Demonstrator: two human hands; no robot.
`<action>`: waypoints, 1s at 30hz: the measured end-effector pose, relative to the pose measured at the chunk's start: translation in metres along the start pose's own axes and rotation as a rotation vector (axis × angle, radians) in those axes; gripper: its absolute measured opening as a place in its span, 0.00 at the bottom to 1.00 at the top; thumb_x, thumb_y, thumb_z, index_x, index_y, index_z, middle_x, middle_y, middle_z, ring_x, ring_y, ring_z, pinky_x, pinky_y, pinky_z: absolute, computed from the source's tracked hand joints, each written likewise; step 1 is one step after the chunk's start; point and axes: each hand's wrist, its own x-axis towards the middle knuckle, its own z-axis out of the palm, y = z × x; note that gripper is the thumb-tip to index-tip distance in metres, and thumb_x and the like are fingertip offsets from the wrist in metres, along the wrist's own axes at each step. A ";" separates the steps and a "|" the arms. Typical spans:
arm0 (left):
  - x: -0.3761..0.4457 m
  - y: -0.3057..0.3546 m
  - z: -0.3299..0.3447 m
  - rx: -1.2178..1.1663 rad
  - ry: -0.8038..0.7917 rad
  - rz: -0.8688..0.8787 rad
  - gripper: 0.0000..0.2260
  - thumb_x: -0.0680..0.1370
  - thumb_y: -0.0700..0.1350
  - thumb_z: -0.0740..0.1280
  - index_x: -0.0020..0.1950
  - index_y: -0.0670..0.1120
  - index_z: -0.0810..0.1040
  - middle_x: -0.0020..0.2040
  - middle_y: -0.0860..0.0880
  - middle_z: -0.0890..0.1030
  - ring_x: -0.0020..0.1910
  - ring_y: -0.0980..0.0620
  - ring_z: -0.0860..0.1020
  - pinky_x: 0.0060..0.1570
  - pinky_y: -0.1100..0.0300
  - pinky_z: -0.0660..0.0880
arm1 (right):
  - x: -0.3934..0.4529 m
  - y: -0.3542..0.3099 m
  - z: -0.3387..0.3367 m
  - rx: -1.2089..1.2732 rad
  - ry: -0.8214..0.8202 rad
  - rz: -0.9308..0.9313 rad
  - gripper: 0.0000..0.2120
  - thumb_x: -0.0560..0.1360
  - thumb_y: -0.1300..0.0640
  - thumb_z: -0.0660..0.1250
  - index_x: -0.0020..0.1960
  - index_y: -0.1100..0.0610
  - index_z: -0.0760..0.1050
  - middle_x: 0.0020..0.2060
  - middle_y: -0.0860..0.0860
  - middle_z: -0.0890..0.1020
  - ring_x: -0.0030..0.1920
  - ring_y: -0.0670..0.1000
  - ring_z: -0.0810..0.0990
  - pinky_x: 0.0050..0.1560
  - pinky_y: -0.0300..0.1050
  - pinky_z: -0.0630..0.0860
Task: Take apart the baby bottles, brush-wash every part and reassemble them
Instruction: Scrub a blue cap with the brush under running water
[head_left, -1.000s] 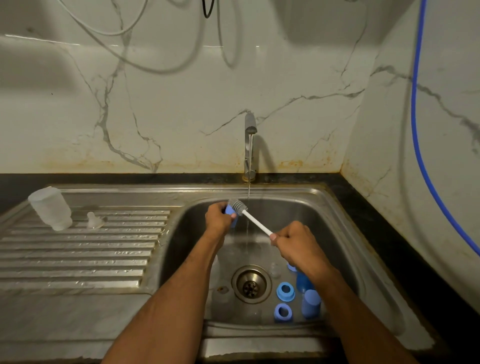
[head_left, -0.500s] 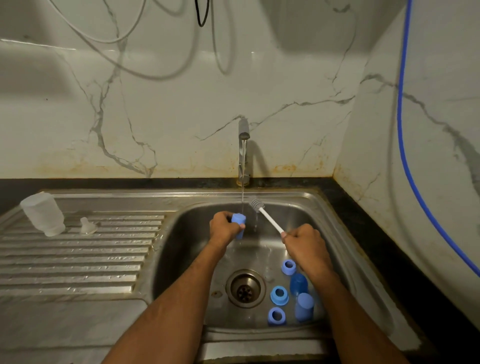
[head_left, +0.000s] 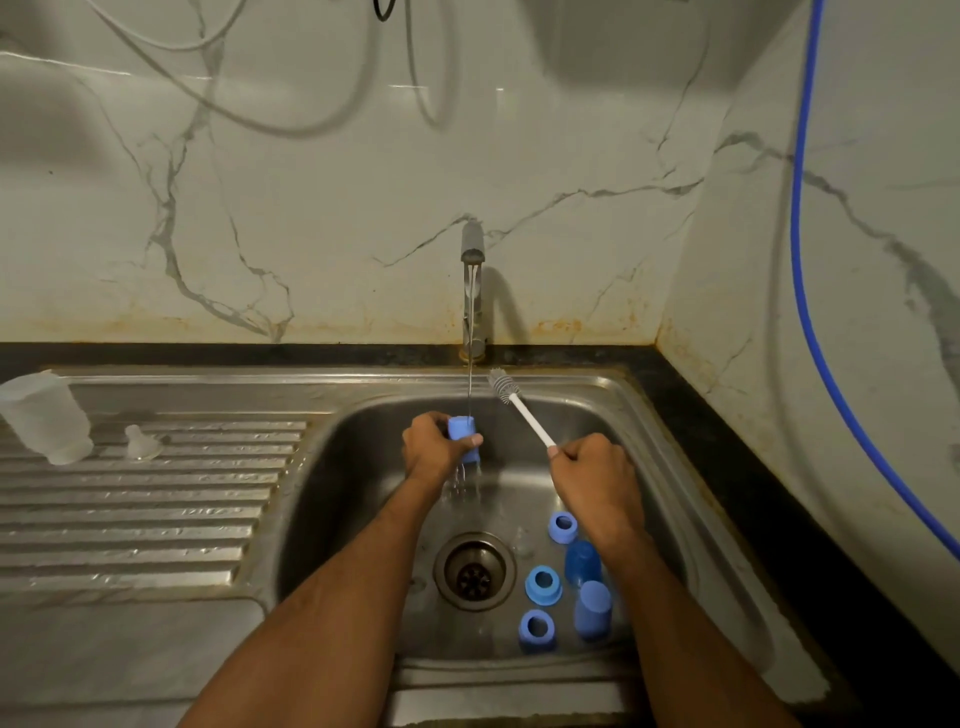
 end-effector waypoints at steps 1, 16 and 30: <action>-0.001 -0.001 0.000 -0.007 -0.006 0.000 0.19 0.70 0.44 0.80 0.57 0.44 0.78 0.51 0.47 0.81 0.51 0.50 0.81 0.49 0.57 0.81 | -0.001 0.000 0.002 0.002 -0.008 0.000 0.15 0.82 0.49 0.65 0.44 0.57 0.80 0.32 0.49 0.78 0.32 0.45 0.76 0.30 0.38 0.66; 0.001 -0.006 -0.002 0.037 -0.123 0.013 0.20 0.67 0.31 0.79 0.54 0.44 0.80 0.56 0.48 0.79 0.57 0.50 0.77 0.55 0.52 0.81 | -0.004 0.001 0.009 0.000 -0.031 0.011 0.15 0.82 0.48 0.65 0.43 0.57 0.79 0.30 0.49 0.77 0.30 0.45 0.75 0.30 0.37 0.66; 0.001 -0.009 -0.003 -0.091 -0.065 -0.137 0.21 0.66 0.45 0.82 0.56 0.44 0.80 0.53 0.46 0.82 0.51 0.49 0.82 0.42 0.60 0.81 | -0.010 -0.003 0.005 -0.001 -0.047 -0.015 0.15 0.82 0.49 0.65 0.40 0.54 0.75 0.30 0.48 0.75 0.30 0.45 0.74 0.30 0.37 0.65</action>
